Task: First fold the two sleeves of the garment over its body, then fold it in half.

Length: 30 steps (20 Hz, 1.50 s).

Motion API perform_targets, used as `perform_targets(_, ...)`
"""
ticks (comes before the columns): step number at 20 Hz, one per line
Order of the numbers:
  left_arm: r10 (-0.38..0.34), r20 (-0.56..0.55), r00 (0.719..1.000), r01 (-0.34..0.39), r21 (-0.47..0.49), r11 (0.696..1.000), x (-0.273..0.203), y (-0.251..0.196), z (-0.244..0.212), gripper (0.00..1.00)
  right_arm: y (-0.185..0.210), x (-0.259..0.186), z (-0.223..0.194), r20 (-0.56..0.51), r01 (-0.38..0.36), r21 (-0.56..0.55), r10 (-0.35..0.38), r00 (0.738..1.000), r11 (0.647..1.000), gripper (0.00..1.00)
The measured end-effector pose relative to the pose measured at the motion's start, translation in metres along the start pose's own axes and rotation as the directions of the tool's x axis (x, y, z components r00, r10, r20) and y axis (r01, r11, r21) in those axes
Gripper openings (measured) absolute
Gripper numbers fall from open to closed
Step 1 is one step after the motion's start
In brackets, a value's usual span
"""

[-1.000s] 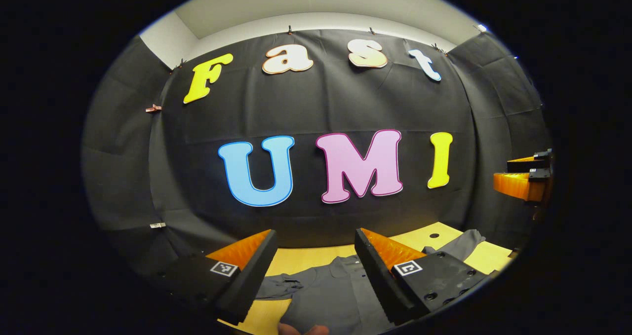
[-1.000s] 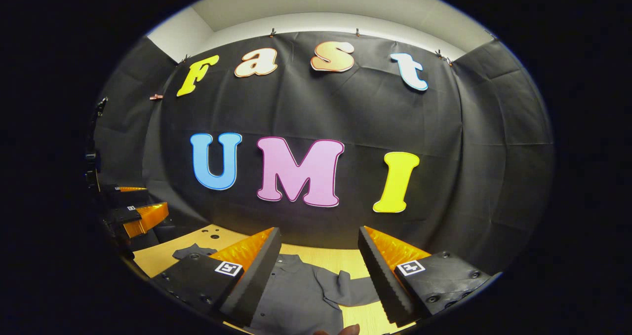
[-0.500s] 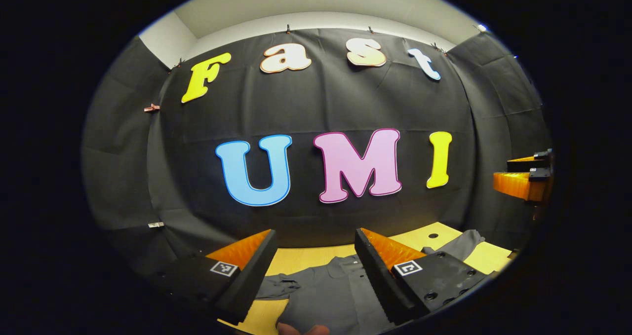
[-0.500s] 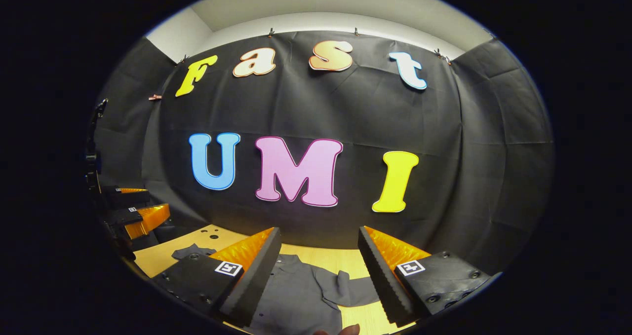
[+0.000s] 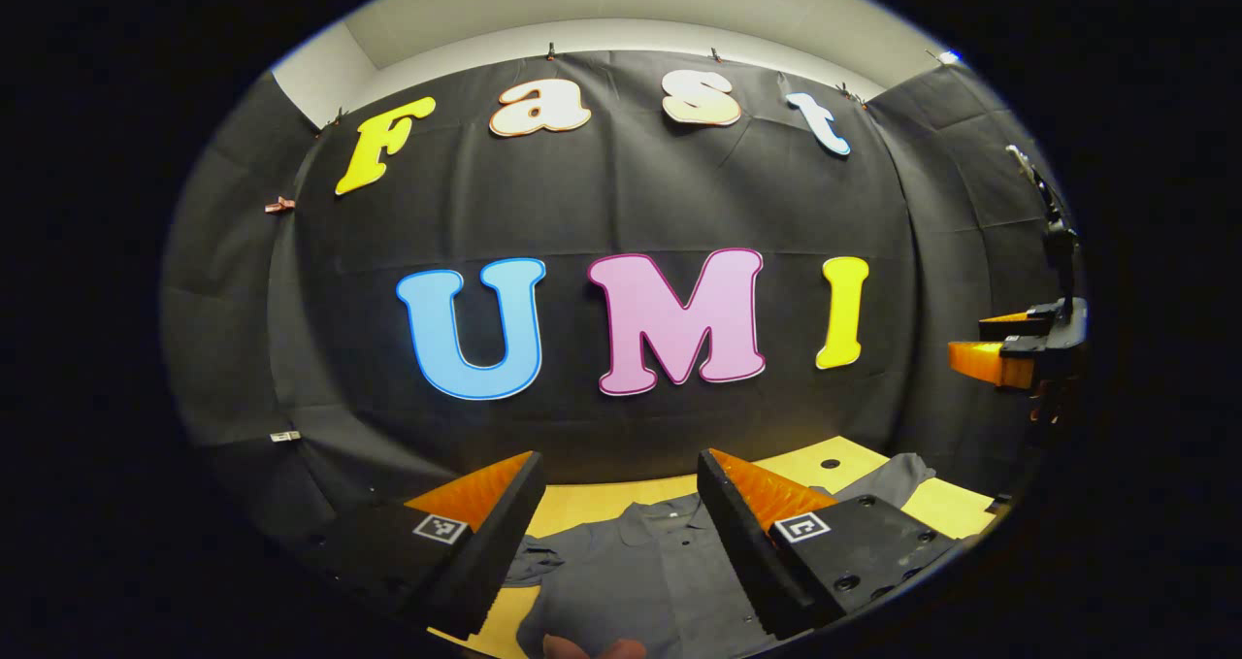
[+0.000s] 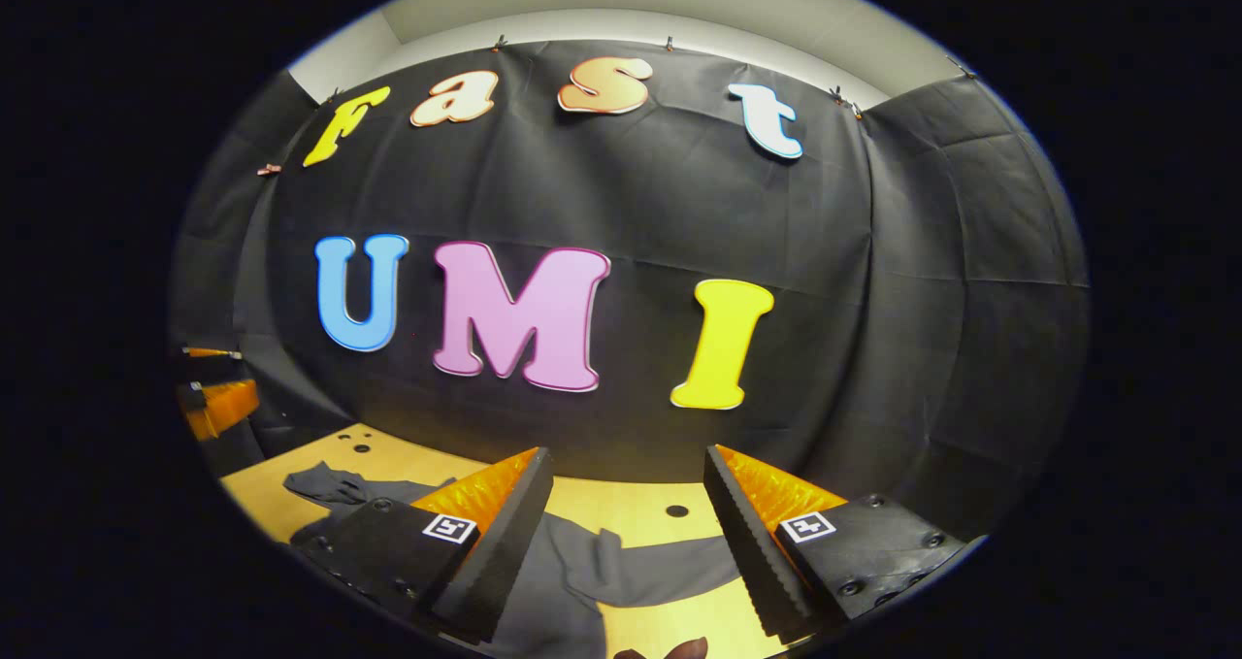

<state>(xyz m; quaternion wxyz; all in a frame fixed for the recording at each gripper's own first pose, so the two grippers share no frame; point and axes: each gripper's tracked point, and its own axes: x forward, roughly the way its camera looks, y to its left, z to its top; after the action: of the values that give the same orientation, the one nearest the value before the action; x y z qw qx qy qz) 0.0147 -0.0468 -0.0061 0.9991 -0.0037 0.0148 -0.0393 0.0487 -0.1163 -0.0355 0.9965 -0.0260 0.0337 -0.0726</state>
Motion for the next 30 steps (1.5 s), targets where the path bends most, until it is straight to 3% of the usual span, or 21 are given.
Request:
perform_targets(4, -0.008, -0.018, 1.0, 0.008, 0.023, 1.0, 0.009, -0.015, -0.005, 0.99, -0.05, 0.039, -0.036, -0.064, 0.053, -0.034, -0.055, 0.996, 0.998, 0.98)
perform_targets(15, 0.013, -0.114, 0.993, -0.014, -0.012, 1.0, 0.058, -0.06, -0.029, 0.99, -0.125, 0.144, -0.163, -0.258, 0.078, -0.029, -0.082, 0.963, 0.997, 0.98)
perform_targets(25, 0.075, -0.198, 0.977, -0.07, 0.036, 0.997, 0.078, -0.069, -0.05, 0.99, -0.175, 0.2, -0.298, -0.431, 0.131, -0.003, -0.12, 0.894, 0.991, 0.98)
perform_targets(30, 0.042, -0.198, 0.979, -0.038, 0.023, 0.999, 0.076, -0.089, -0.047, 0.99, -0.191, 0.213, -0.368, -0.529, 0.157, 0.03, -0.118, 0.841, 0.987, 0.98)
